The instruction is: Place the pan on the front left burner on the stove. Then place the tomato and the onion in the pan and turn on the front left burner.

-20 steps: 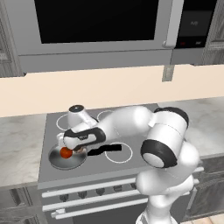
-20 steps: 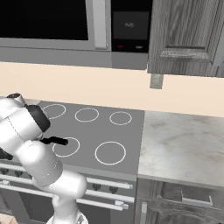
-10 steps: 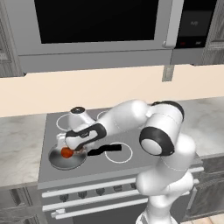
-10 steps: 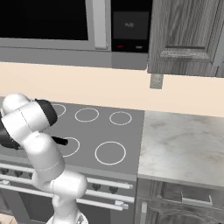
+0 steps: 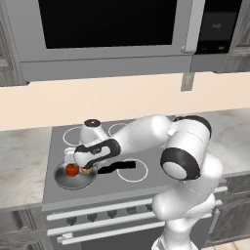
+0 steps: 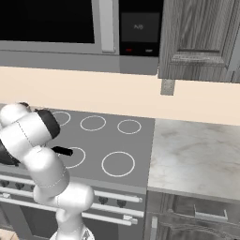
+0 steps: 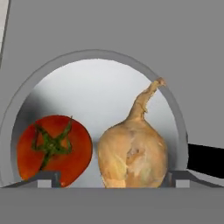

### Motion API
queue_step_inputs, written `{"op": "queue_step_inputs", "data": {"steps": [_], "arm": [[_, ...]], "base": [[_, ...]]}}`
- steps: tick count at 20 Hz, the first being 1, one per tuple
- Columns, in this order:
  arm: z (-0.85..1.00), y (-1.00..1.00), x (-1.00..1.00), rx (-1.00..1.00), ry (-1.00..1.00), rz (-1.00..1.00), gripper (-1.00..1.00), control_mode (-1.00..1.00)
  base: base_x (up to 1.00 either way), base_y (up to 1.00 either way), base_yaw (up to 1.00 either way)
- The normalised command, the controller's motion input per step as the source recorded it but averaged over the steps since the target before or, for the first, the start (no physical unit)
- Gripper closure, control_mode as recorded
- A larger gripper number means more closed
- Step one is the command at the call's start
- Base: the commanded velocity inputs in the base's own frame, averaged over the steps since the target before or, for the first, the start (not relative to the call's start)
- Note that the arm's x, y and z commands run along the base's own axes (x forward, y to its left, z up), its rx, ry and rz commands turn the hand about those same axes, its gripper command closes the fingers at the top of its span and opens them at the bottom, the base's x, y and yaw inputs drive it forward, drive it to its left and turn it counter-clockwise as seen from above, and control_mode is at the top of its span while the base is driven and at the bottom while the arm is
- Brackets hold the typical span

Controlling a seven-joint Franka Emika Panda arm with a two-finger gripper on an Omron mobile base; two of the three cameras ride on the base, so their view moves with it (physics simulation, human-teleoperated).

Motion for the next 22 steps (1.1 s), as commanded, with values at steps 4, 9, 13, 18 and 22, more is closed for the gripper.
{"op": "queue_step_inputs", "data": {"steps": [4, 9, 13, 18, 22], "arm": [[0.24, 0.0, -0.5, 0.05, -0.1, -0.01, -1.0, -1.0], [0.25, -0.13, -0.31, 0.05, -0.07, -0.03, -1.0, -1.0], [0.34, -0.22, -0.02, 0.07, -0.15, -0.05, -1.0, -1.0], [0.39, -0.2, -0.19, 0.06, -0.14, -0.05, -1.0, -1.0], [0.32, -0.01, -0.56, 0.06, -0.15, -0.02, -1.0, -1.0]], "base": [[0.0, 0.0, 0.0], [0.0, 0.0, 0.0], [0.0, 0.0, 0.0], [0.0, 0.0, 0.0], [0.0, 0.0, 0.0]]}}
